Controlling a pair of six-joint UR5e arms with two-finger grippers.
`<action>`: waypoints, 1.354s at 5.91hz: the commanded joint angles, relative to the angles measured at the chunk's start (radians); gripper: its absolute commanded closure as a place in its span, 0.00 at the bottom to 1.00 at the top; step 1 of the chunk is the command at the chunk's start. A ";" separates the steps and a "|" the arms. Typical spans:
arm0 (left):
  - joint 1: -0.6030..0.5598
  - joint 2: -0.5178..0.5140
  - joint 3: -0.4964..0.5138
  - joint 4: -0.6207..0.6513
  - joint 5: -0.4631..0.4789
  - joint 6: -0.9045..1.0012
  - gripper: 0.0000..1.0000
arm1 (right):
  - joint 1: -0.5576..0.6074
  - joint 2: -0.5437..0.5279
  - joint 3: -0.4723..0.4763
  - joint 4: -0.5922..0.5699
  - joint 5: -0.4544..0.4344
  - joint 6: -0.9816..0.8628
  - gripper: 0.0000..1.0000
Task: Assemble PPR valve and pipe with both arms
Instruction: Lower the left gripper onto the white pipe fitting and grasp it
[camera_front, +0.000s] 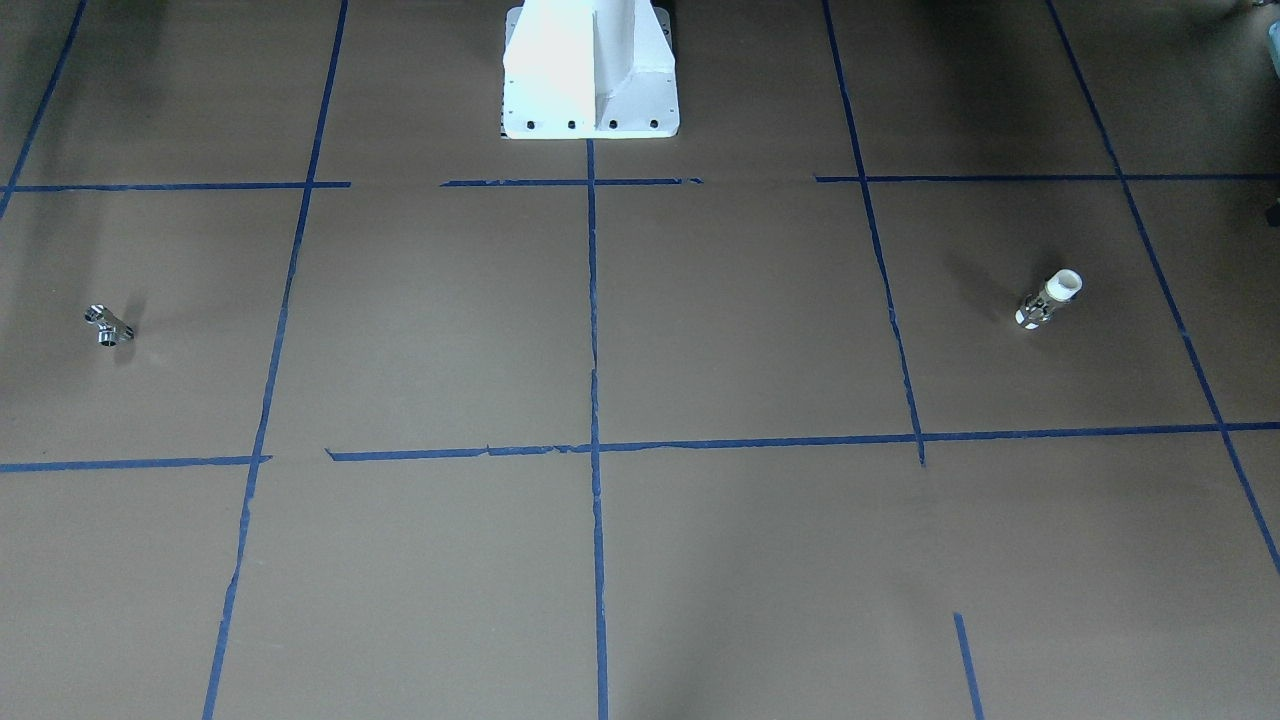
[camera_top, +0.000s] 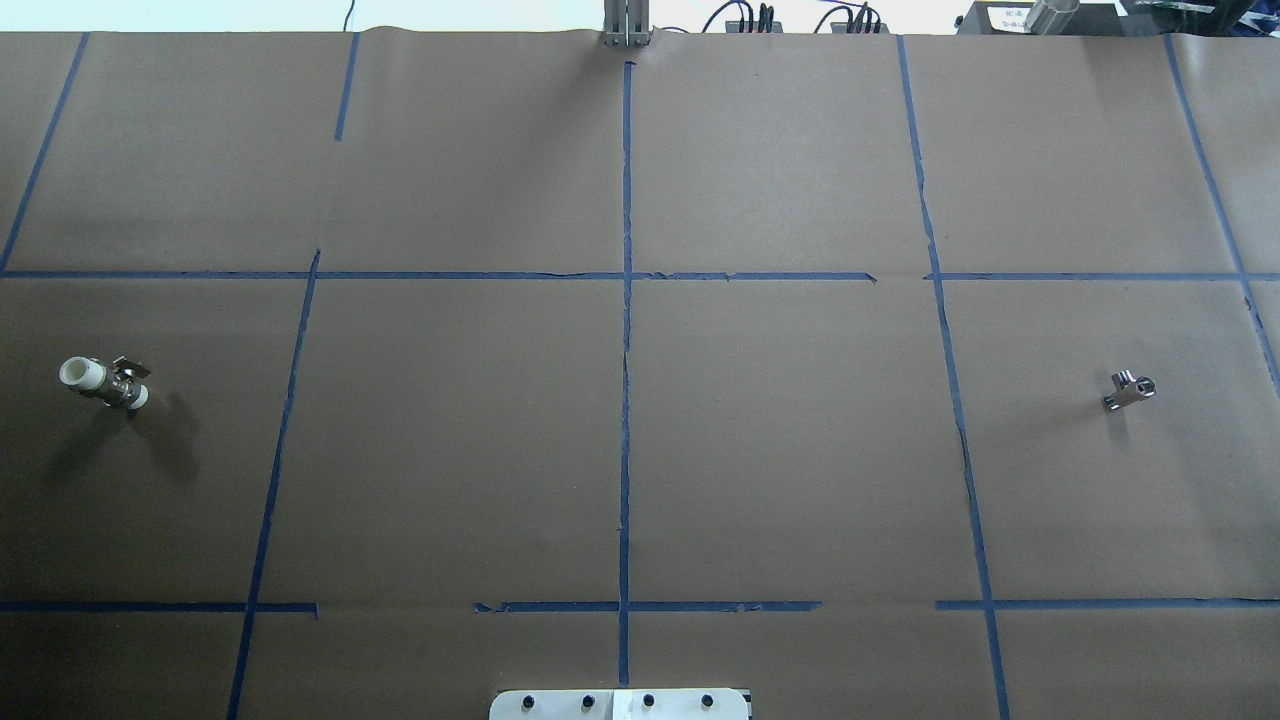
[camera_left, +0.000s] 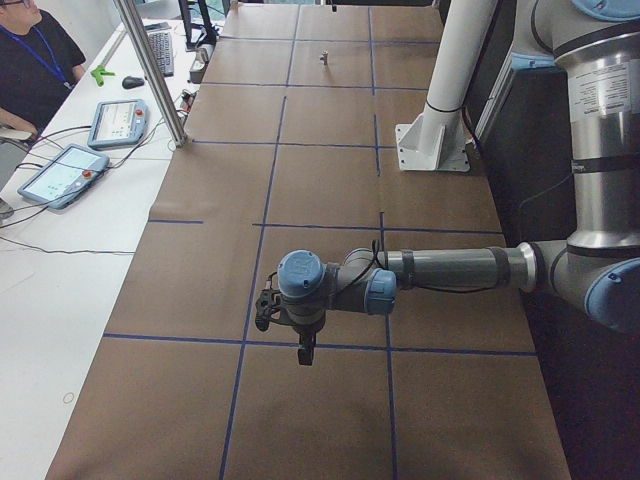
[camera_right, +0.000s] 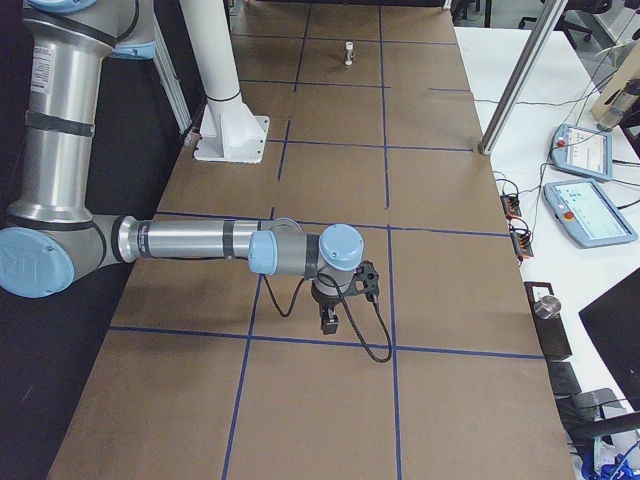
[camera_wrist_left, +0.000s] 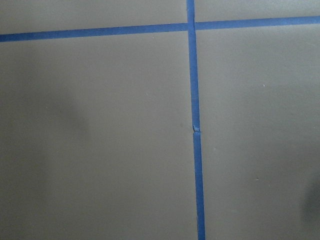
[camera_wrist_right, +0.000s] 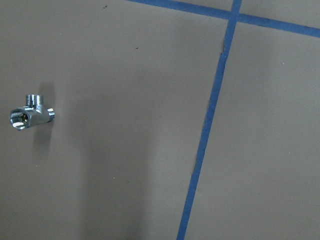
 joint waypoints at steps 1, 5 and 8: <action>0.002 0.002 0.010 -0.008 0.001 0.002 0.00 | 0.000 0.000 0.002 0.000 0.000 0.000 0.00; 0.005 -0.043 -0.012 -0.014 -0.008 -0.009 0.00 | 0.000 0.020 0.003 0.000 -0.001 0.002 0.00; 0.005 -0.104 -0.014 -0.080 -0.011 -0.015 0.00 | 0.000 0.018 0.006 0.000 0.000 0.002 0.00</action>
